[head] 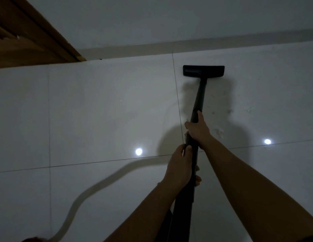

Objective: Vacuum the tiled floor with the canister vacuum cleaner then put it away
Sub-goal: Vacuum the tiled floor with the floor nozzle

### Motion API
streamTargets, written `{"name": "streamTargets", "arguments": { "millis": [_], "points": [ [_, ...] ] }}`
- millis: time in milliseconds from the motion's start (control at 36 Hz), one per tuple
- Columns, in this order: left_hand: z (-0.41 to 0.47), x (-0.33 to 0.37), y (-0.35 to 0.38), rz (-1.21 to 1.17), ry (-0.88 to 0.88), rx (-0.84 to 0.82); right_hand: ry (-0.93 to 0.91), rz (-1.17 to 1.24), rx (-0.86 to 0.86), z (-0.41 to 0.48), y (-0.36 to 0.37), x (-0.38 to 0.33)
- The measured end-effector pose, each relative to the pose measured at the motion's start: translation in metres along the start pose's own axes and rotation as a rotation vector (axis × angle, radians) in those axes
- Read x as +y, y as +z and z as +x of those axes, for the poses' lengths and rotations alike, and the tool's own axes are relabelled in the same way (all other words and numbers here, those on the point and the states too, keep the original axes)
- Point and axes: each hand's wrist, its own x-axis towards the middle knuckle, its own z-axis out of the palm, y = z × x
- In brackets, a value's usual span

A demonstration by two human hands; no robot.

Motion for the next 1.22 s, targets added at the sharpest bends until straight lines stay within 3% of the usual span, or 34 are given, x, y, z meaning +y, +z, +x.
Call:
{"name": "streamTargets", "arguments": {
  "millis": [472, 1222],
  "points": [
    [-0.058, -0.074, -0.006, 0.032, -0.022, 0.098, 0.015, 0.002, -0.014, -0.068, 0.025, 0.061],
    [-0.18, -0.227, -0.039, 0.053, -0.06, -0.012, 0.097, 0.065, -0.017, -0.198, 0.085, 0.213]
  ]
}}
